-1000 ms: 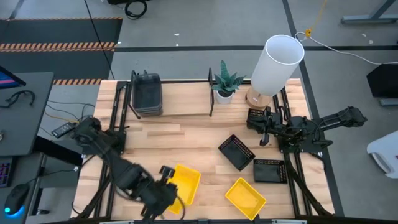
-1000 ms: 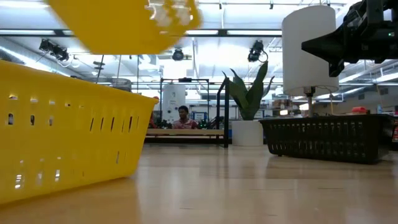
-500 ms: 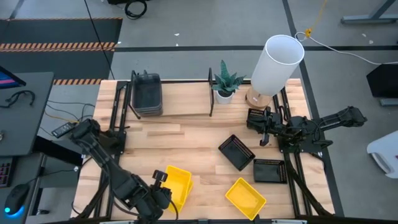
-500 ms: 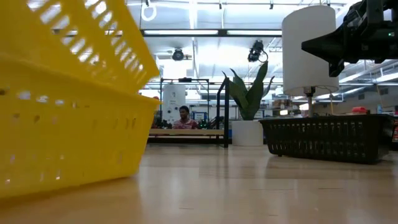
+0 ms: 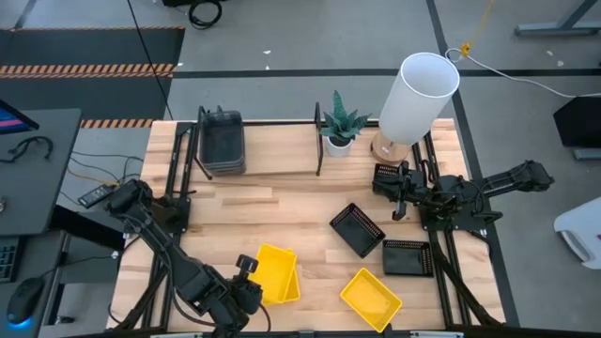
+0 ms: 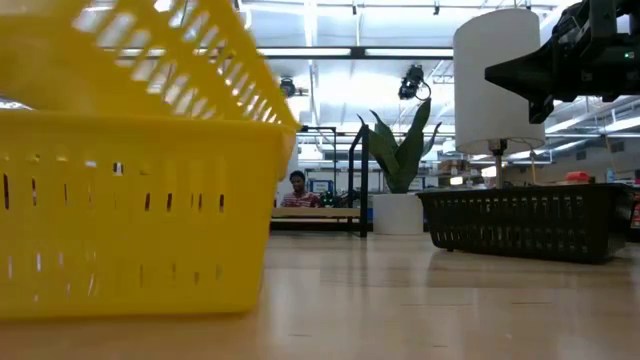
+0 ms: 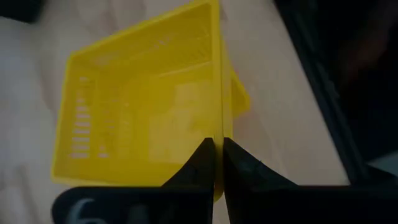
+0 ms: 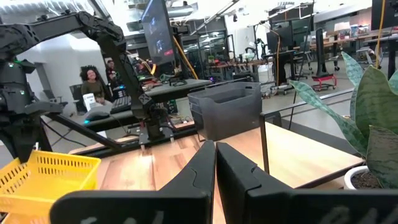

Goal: Stack baskets on shelf by color
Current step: Stack the top yellow bin on the left yellow bin

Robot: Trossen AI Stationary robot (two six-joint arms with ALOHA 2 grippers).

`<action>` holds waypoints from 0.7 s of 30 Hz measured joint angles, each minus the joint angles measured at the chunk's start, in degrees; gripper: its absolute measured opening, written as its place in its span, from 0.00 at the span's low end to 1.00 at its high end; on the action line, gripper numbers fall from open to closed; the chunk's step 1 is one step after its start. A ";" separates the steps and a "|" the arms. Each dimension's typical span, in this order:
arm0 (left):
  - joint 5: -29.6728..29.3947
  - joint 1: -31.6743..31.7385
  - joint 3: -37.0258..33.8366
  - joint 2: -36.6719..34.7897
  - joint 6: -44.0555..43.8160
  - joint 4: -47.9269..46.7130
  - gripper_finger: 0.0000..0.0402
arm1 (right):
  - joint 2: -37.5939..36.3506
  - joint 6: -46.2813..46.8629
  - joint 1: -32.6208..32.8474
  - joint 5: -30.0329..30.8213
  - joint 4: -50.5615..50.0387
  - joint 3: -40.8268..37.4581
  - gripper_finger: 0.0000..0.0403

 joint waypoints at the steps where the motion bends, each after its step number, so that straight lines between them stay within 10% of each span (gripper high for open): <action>1: -0.80 0.02 0.00 0.00 -0.03 0.07 0.04 | 0.00 0.00 0.00 0.00 0.00 0.02 0.05; 21: -2.29 3.69 0.00 0.62 -19.24 4.52 0.08 | 0.00 0.00 -0.01 0.00 0.00 0.02 0.05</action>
